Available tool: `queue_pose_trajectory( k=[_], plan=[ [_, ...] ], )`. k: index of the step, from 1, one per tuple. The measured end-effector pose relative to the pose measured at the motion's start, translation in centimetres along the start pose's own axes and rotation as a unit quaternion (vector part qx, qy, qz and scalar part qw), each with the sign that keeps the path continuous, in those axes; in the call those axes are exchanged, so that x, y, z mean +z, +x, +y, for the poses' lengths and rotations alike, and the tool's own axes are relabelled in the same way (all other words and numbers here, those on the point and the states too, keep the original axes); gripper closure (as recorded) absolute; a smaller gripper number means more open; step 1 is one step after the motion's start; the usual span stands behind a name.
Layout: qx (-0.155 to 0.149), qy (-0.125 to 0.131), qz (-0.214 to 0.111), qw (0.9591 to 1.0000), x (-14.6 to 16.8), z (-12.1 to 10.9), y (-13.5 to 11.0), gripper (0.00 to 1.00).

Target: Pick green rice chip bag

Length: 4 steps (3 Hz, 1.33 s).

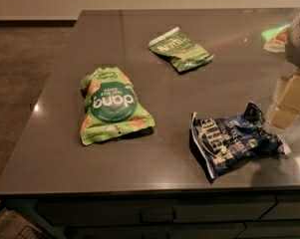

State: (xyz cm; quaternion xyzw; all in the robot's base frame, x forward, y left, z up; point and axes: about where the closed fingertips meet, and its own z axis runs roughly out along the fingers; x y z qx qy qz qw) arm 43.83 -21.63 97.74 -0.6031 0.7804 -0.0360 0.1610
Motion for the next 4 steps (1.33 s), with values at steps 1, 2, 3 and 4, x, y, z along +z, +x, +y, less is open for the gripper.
queue_pose_trajectory(
  k=[1, 2, 3, 4],
  plan=[
    [0.0, 0.0, 0.0, 1.0, 0.0, 0.0, 0.0, 0.0],
    [-0.024, 0.007, -0.019, 0.9995, 0.1, -1.2, -2.0, 0.0],
    [-0.076, 0.009, -0.049, 0.9958, 1.1, -1.7, -5.8, 0.0],
    [-0.128, 0.002, -0.077, 0.9888, 2.7, -2.1, -9.9, 0.0]
  ],
)
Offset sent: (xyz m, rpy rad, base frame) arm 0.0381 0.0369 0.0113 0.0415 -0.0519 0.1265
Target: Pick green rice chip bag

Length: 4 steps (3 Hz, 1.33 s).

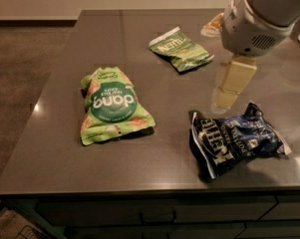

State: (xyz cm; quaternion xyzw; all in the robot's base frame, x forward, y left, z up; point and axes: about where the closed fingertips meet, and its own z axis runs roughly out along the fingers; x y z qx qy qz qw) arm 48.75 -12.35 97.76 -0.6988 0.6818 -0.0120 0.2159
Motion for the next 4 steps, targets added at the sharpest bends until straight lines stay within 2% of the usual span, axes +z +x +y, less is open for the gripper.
queue_pose_trajectory(
  k=[1, 2, 3, 4],
  plan=[
    [-0.062, -0.016, -0.027, 0.9976, 2.3, -1.1, -3.5, 0.0],
    [-0.131, -0.039, -0.046, 0.9896, 4.6, -2.9, -5.9, 0.0],
    [-0.212, -0.054, -0.073, 0.9731, 6.2, -4.8, -8.0, 0.0],
    [-0.306, -0.055, -0.099, 0.9452, 7.4, -6.1, -10.1, 0.0]
  ],
)
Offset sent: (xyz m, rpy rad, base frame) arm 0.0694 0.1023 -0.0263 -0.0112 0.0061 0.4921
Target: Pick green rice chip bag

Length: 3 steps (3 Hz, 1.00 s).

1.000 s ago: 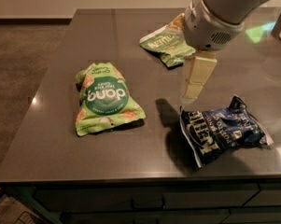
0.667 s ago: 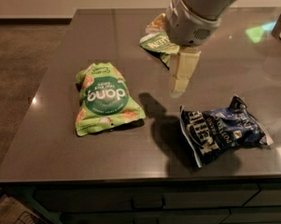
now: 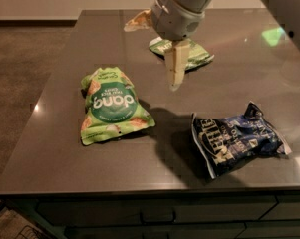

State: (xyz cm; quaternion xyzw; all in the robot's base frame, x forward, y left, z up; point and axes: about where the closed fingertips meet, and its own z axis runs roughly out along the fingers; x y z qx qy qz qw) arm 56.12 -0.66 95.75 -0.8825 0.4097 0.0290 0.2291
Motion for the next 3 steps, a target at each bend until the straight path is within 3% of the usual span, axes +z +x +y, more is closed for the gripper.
queue_pose_trajectory(
  k=[1, 2, 3],
  plan=[
    [-0.103, -0.001, -0.009, 0.9947, 1.4, -1.1, -1.5, 0.0],
    [-0.203, -0.013, 0.004, 0.9791, 3.3, -0.7, -3.0, 0.0],
    [-0.288, -0.047, 0.023, 0.9561, 5.4, -0.3, -3.6, 0.0]
  ],
)
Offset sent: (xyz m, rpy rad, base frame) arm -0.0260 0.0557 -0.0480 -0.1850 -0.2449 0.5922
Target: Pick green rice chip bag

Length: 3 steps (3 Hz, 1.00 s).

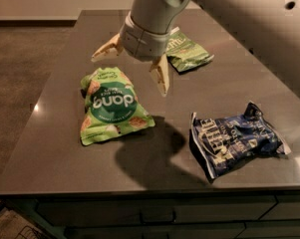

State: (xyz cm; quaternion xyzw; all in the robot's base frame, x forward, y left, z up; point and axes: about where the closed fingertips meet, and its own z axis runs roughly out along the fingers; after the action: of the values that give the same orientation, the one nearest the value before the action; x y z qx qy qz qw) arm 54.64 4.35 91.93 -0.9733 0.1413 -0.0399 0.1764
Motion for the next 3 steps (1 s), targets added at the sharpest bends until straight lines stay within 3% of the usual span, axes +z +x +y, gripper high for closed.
queue_pose_trajectory(
  k=[1, 2, 3],
  plan=[
    [0.0, 0.0, 0.0, 1.0, 0.0, 0.0, 0.0, 0.0],
    [-0.007, -0.017, 0.002, 0.9998, 0.2, 0.0, 0.1, 0.0],
    [-0.035, -0.048, 0.004, 0.9982, 1.2, -0.4, 0.5, 0.0]
  ],
)
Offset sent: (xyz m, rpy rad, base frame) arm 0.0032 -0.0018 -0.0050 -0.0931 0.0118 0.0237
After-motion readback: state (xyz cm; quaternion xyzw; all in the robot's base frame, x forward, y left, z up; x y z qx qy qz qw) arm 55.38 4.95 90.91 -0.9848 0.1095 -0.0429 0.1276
